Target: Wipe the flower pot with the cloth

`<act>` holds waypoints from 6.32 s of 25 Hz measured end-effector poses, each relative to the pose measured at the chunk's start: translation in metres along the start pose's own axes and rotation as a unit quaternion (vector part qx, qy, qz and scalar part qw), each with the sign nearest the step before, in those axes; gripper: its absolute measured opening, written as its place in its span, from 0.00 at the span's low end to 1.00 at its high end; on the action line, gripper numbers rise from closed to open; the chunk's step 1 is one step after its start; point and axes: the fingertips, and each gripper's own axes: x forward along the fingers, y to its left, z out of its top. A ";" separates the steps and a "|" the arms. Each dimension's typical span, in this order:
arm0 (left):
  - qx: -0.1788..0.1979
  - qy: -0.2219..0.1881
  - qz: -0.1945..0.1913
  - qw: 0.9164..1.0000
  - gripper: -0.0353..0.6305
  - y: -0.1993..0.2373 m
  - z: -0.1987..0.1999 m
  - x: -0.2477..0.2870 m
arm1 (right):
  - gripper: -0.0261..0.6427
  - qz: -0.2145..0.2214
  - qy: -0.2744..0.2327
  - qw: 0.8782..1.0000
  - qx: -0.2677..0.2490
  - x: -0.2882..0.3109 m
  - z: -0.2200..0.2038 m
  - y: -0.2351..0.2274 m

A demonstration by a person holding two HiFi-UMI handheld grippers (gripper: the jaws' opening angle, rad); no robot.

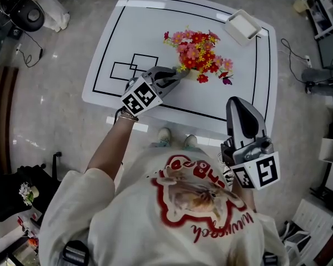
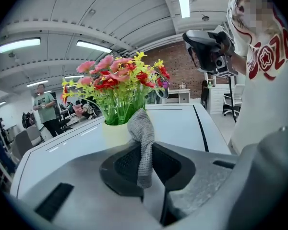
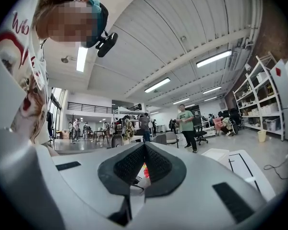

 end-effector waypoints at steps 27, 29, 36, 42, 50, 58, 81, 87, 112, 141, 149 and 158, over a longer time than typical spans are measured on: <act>-0.011 -0.071 -0.001 0.997 0.12 -0.042 0.032 -0.004 | 0.04 0.004 0.002 1.000 0.000 -0.003 -0.005 -0.004; -0.013 -0.089 0.004 0.996 0.12 -0.045 0.041 -0.010 | 0.04 0.007 0.002 1.000 0.000 -0.001 -0.005 -0.002; -0.026 -0.159 0.023 0.987 0.12 -0.053 0.083 -0.039 | 0.04 0.022 -0.003 1.000 -0.006 0.007 -0.001 0.007; 0.001 -0.211 0.047 0.976 0.12 -0.047 0.126 -0.071 | 0.04 0.042 -0.001 0.999 -0.020 0.017 0.005 0.017; 0.018 -0.243 0.071 0.967 0.12 -0.031 0.174 -0.094 | 0.30 0.091 0.023 0.995 -0.020 0.044 0.014 0.036; 0.032 -0.246 0.065 0.967 0.12 -0.036 0.187 -0.097 | 0.31 0.109 0.037 0.993 -0.017 0.068 0.018 0.054; 0.035 -0.267 0.026 0.963 0.13 -0.023 0.192 -0.122 | 0.13 0.063 0.009 0.995 -0.076 0.096 0.035 0.069; 0.042 -0.281 0.031 0.958 0.14 -0.019 0.192 -0.120 | 0.12 0.037 -0.027 0.997 -0.063 0.089 0.045 0.047; -0.073 -0.280 0.225 0.930 0.11 0.106 0.199 -0.100 | 0.12 0.074 0.005 0.996 -0.053 0.135 0.060 -0.126; -0.134 -0.204 0.313 0.918 0.06 0.120 0.135 -0.100 | 0.12 0.238 0.135 0.962 -0.006 0.215 -0.090 -0.149; -0.143 -0.197 0.326 0.913 0.06 0.114 0.128 -0.103 | 0.12 0.260 0.165 0.951 0.015 0.222 -0.123 -0.143; -0.151 -0.193 0.334 0.910 0.06 0.111 0.122 -0.101 | 0.12 0.277 0.192 0.941 0.030 0.221 -0.144 -0.133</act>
